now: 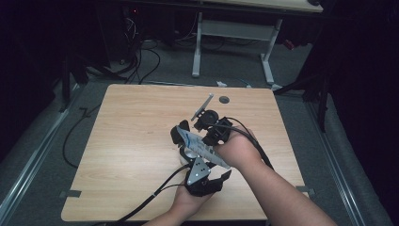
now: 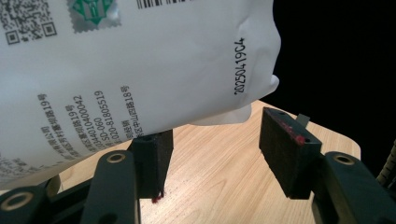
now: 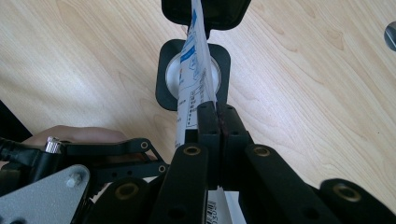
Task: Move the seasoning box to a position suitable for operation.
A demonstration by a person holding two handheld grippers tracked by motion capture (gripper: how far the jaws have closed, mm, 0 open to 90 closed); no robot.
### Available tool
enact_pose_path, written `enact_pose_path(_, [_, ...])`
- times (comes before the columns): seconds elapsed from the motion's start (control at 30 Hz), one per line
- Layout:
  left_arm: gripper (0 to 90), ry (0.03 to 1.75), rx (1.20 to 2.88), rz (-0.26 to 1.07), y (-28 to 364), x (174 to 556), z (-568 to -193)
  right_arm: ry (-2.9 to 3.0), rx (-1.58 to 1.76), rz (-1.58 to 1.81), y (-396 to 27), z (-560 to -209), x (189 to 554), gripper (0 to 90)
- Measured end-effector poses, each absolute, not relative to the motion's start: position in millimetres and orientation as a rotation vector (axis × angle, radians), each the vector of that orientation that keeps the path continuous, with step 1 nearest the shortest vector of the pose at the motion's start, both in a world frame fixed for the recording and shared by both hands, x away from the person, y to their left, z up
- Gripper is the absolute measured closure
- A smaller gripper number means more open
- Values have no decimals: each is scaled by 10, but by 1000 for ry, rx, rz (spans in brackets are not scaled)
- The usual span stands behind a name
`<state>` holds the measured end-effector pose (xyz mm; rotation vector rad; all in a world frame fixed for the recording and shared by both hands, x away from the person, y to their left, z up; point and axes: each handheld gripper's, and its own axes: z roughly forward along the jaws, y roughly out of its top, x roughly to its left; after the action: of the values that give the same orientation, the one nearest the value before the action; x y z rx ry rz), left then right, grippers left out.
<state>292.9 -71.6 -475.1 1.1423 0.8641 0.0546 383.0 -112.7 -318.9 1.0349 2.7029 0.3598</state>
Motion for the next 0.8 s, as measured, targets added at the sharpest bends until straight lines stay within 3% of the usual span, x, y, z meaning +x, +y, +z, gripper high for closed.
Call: enact_pose_path(0.8, [409,951,1153,43,-723,2982,-4885,2704,1073,403,-1229,-3327,3790,899])
